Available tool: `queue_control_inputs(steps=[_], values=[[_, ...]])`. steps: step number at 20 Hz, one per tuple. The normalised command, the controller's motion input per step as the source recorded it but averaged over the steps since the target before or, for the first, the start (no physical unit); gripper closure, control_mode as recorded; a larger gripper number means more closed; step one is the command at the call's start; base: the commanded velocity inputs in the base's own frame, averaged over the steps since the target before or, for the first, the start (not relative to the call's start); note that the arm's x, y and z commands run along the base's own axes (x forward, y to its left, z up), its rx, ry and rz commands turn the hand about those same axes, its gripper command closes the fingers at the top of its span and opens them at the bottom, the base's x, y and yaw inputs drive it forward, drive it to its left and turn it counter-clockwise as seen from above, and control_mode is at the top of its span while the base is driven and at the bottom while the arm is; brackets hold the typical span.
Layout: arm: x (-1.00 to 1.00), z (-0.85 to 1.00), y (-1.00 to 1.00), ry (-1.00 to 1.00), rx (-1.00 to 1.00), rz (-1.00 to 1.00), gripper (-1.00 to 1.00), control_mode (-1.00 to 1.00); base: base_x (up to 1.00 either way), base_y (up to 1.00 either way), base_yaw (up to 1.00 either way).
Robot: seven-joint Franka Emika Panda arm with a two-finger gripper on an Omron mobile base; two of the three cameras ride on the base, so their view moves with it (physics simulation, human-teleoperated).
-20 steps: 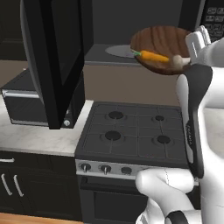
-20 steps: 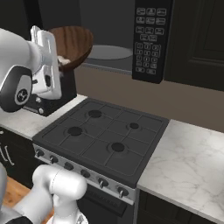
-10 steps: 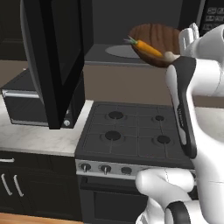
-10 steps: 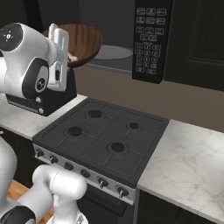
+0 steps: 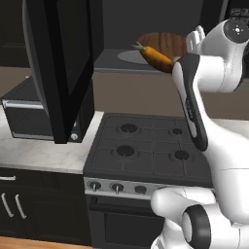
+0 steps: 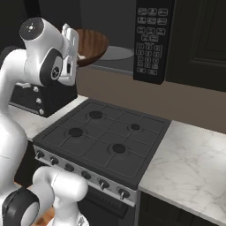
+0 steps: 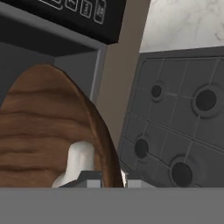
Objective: Place the bowl containing the mushroom and carrot in the microwave. Close the microwave door and press the start button to microwave the meal.
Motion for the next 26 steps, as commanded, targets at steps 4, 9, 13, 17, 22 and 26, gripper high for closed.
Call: queue_control_inputs(steps=[4,9,13,17,22,26], values=[[0.57,-0.07,0.00,0.03,0.00,0.00,1.00,-1.00,0.00,0.00,0.00],[0.56,-0.07,0.00,0.02,0.00,0.00,1.00,-1.00,0.00,0.00,0.00],[0.58,-0.03,-0.01,0.02,0.00,0.00,1.00,-1.00,0.00,0.00,0.00],[0.62,0.00,-0.06,0.02,0.00,0.00,1.00,-1.00,0.00,0.00,0.00],[0.60,0.00,-0.11,0.07,0.00,0.00,1.00,-1.00,0.00,0.00,0.00],[0.58,0.00,-0.04,0.08,0.00,0.00,1.00,-1.00,0.00,0.00,0.00]])
